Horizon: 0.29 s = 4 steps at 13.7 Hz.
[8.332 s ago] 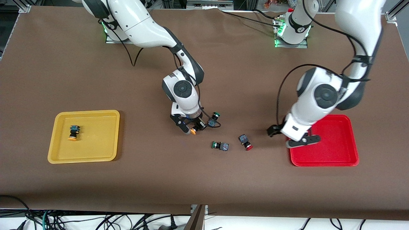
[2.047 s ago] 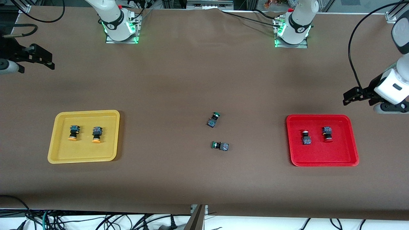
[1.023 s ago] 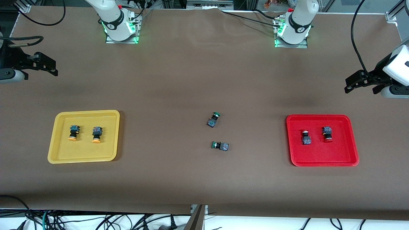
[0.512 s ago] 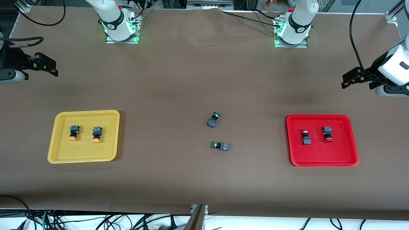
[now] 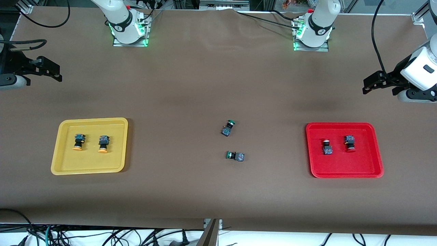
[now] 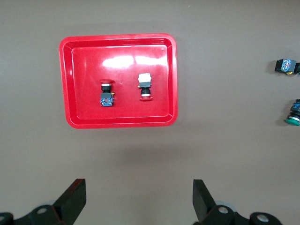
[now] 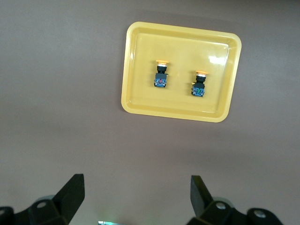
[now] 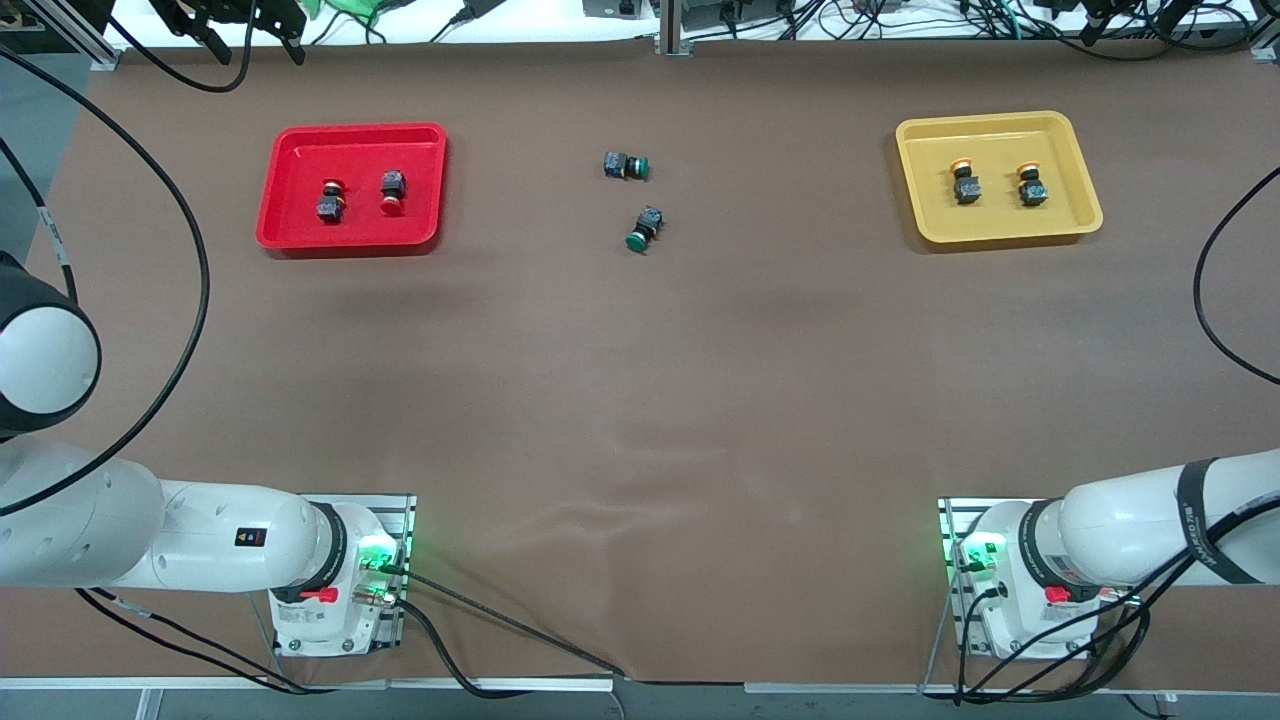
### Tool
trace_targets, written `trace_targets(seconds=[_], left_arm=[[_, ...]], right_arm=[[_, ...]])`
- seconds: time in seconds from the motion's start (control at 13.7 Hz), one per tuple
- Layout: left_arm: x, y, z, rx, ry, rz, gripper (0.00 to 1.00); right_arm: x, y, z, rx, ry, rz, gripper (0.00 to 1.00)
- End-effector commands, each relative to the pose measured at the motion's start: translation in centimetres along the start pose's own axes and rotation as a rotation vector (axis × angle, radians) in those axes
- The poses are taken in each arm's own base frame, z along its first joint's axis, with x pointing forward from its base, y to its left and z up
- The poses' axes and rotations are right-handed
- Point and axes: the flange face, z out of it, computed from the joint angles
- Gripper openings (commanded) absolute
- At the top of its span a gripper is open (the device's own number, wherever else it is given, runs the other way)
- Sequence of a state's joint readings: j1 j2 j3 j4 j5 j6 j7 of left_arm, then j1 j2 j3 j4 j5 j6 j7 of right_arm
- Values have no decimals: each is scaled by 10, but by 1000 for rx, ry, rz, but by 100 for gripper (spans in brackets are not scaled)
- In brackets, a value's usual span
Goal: Place red and yellow buttons in trays
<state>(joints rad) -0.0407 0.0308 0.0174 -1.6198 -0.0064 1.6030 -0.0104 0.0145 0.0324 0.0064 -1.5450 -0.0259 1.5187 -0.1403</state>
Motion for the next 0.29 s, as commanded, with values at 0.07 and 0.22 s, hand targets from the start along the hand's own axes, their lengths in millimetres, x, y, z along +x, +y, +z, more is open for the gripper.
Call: trace_targets(seconds=[0.07,0.22], left_arm=[[-1,-4,-7,-8,-3,52,100],[-1,-4,-7,-8,-1,52,100]], right_arm=[[1,2,-5,-8,4,-1,100],[1,2,-5,-8,4,-1,100]])
